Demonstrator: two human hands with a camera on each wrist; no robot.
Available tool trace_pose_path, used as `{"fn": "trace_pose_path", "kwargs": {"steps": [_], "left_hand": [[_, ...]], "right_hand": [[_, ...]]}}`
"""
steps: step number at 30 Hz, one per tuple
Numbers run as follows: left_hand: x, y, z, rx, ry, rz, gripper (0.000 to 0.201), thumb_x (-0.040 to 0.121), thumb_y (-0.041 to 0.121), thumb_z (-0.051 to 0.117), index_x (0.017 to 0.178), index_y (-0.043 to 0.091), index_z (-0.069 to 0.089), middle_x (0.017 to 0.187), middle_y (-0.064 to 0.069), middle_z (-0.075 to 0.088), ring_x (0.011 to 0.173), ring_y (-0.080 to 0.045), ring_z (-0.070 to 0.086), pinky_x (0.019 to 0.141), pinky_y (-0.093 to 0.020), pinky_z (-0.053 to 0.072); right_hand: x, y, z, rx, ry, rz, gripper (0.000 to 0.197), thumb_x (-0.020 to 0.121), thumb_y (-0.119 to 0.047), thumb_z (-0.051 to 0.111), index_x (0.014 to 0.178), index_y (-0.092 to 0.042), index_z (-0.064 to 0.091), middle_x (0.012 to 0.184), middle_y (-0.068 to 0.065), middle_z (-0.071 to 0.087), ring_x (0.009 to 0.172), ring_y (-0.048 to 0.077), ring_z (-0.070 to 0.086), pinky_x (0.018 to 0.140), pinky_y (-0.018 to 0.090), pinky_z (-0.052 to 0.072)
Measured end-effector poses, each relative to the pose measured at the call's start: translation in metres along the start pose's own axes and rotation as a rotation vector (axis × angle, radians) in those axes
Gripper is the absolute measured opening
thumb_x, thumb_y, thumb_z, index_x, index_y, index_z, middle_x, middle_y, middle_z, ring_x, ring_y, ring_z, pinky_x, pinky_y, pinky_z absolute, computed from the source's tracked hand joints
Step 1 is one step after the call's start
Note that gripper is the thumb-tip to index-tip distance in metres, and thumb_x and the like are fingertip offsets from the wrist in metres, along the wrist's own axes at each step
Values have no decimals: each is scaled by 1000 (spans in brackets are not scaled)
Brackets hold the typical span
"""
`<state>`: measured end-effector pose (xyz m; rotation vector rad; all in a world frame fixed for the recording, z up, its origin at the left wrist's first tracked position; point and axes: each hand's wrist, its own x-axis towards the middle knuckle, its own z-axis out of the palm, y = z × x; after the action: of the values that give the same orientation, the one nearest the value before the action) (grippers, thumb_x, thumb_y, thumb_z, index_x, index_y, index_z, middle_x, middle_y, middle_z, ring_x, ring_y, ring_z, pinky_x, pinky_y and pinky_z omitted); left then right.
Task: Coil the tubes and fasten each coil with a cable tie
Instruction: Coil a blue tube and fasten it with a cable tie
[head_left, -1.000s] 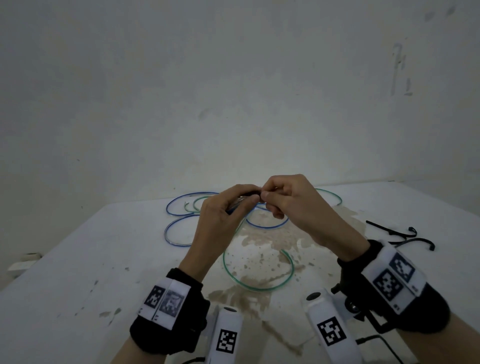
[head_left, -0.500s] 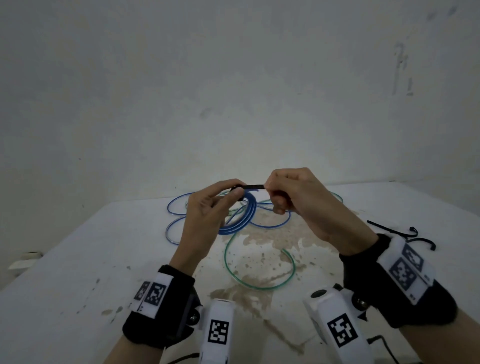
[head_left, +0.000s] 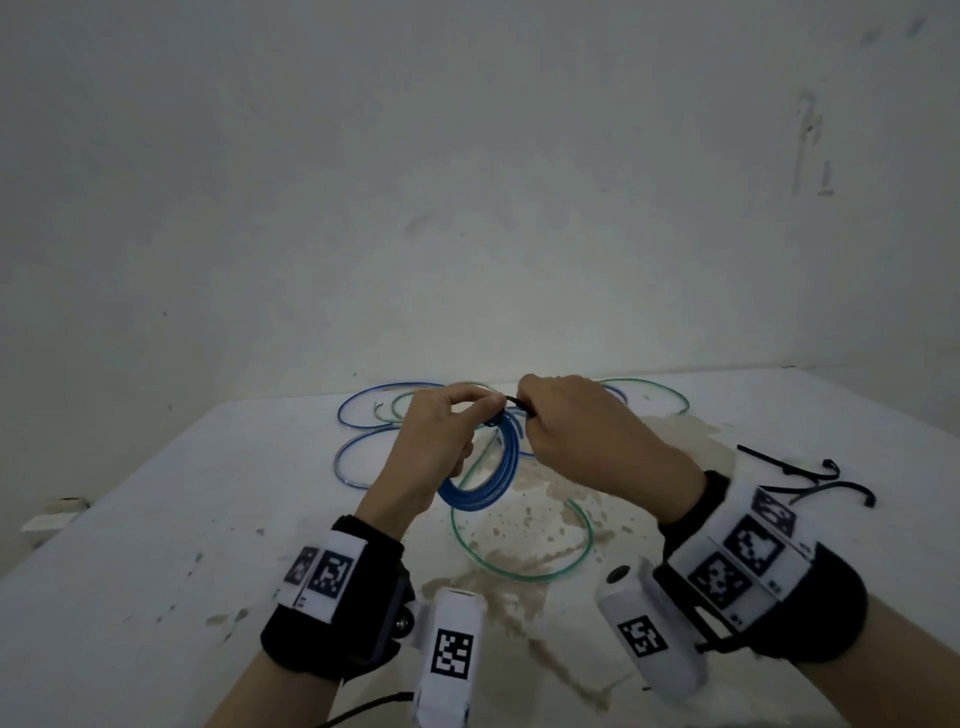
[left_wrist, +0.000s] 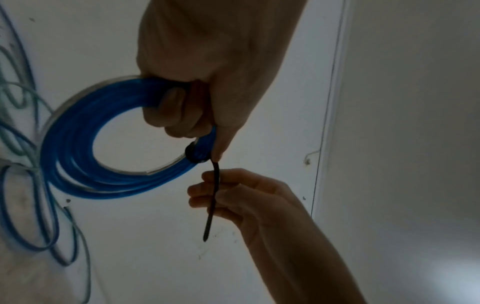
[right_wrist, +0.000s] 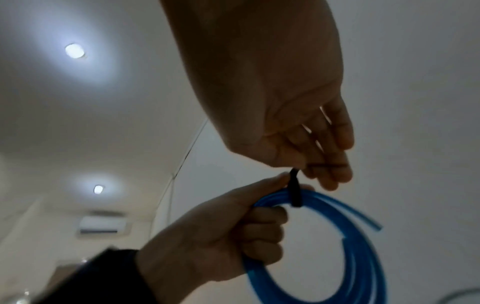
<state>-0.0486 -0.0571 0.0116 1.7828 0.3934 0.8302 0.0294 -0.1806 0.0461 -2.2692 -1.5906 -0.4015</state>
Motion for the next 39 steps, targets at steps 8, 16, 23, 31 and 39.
{"fn": "trace_pose_path", "kwargs": {"steps": [8,16,23,31,39], "left_hand": [[-4,0,16,186,108,238,21,90,26,56,85,11,42,44,6,39,44,-16,29,44,-25,24],[-3,1,4,84,16,242,33,91,13,55,62,-1,61,40,8,36,39,-11,27,45,-22,23],[-3,-7,3,98,-36,303,38,96,18,49,67,-3,60,46,0,32,40,-11,26,45,-23,23],[-6,-12,-1,75,-135,242,27,89,23,57,69,6,61,48,1,37,42,-11,33,44,-23,31],[0,-6,-4,34,-144,149,28,95,13,49,71,2,54,42,11,31,37,-6,26,41,-17,28]], "right_hand": [[20,7,-8,416,-35,223,15,91,-7,36,78,-6,44,76,12,45,65,21,39,52,30,28],[16,24,-3,783,68,237,21,83,-4,56,63,0,57,49,4,41,42,11,28,41,20,22],[13,28,9,886,263,154,16,78,-2,66,68,11,66,38,-4,40,37,5,25,40,16,23],[11,28,20,816,340,73,23,80,-9,68,63,7,68,42,6,37,40,7,23,42,17,20],[20,27,-1,292,79,-42,22,94,-17,47,84,-2,60,57,-2,46,47,10,37,49,25,28]]}}
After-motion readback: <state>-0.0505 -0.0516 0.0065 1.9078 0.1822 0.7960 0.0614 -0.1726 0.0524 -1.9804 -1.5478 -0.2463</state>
